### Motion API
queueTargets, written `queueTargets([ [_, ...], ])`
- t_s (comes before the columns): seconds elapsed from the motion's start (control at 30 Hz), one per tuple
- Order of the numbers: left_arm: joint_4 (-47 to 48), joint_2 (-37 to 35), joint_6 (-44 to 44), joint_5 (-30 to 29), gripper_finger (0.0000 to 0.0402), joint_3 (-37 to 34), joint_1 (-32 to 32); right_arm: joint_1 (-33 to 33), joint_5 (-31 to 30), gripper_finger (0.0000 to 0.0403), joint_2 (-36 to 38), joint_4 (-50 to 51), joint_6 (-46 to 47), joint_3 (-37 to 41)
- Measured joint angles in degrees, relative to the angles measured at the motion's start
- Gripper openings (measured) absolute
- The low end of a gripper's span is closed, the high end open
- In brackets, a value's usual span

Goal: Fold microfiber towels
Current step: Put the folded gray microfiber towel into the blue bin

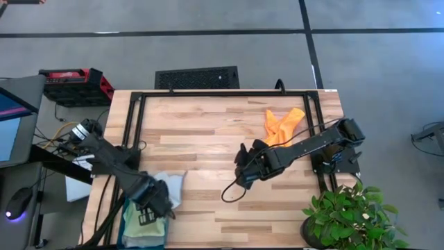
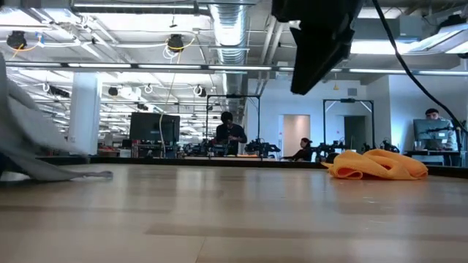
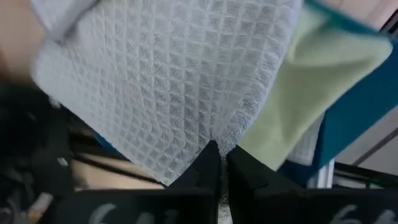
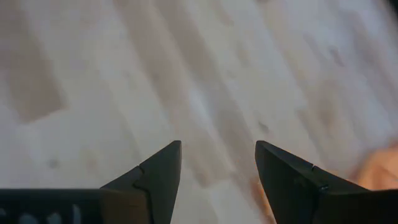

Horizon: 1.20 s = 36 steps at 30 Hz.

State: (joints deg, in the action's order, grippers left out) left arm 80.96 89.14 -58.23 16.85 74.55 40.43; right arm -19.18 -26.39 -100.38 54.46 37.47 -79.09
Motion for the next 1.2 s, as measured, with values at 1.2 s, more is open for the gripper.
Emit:
queueTargets([
  [1.2, -16.01, 10.73, -14.22, -0.01, 0.0016, -0.82, 19.94, -0.05, 22.64, 0.0230, 0.00, -25.36, -21.44, 0.00],
])
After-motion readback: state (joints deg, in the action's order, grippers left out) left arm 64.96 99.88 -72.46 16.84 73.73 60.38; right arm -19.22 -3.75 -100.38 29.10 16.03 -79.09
